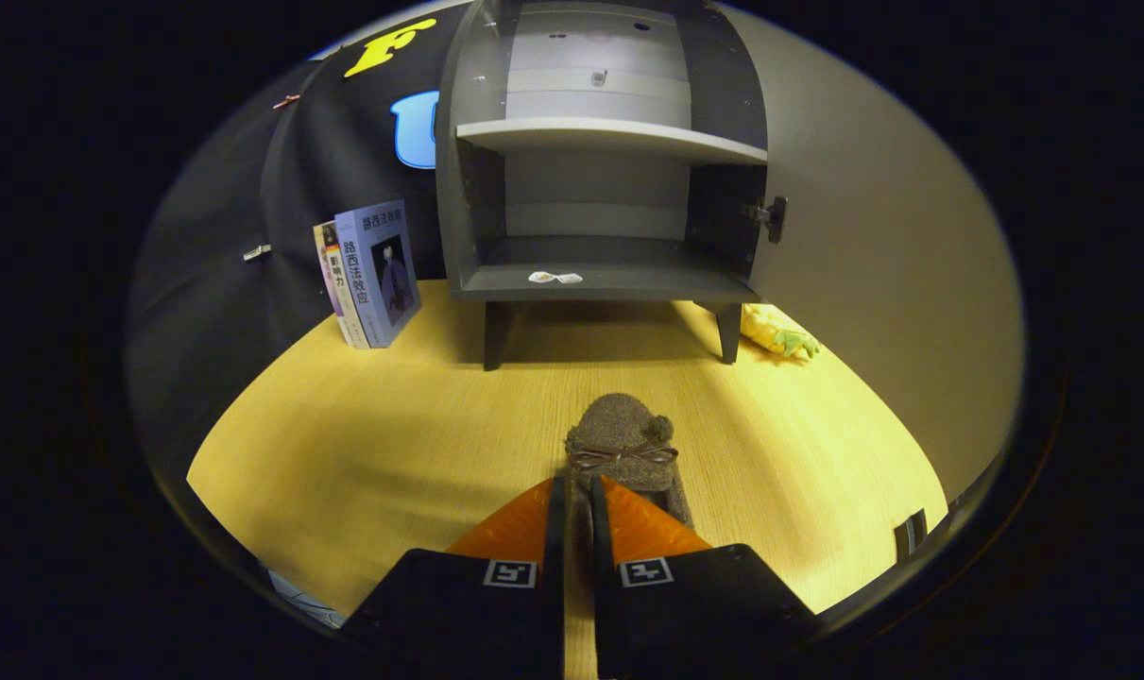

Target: Open the shoe cabinet door, grab the shoes and put them into the shoe cabinet, then close the shoe cabinet door.

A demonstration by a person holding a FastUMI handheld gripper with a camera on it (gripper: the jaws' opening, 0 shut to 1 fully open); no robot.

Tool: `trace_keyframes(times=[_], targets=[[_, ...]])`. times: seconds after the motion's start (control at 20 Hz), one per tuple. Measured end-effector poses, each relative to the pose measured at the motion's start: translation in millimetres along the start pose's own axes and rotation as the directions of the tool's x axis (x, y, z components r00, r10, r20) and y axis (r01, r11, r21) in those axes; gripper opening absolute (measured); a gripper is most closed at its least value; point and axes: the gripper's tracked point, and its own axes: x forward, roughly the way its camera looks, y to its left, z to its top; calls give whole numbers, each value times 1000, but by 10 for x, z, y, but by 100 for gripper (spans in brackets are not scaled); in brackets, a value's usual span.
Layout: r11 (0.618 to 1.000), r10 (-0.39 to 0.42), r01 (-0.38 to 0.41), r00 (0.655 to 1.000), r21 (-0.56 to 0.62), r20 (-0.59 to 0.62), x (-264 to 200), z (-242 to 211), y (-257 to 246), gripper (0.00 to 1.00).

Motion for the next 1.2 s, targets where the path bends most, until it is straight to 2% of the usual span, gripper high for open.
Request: trace_keyframes(times=[0.3, 0.6, 1.2], targets=[[1000, -16, 17, 996, 4, -84, 210, -283, 3, 17], [1000, -25, 25, 992, -4, -122, 496, -348, 15, 17], [1000, -22, 20, 994, -23, -105, 845, -276, -10, 17]])
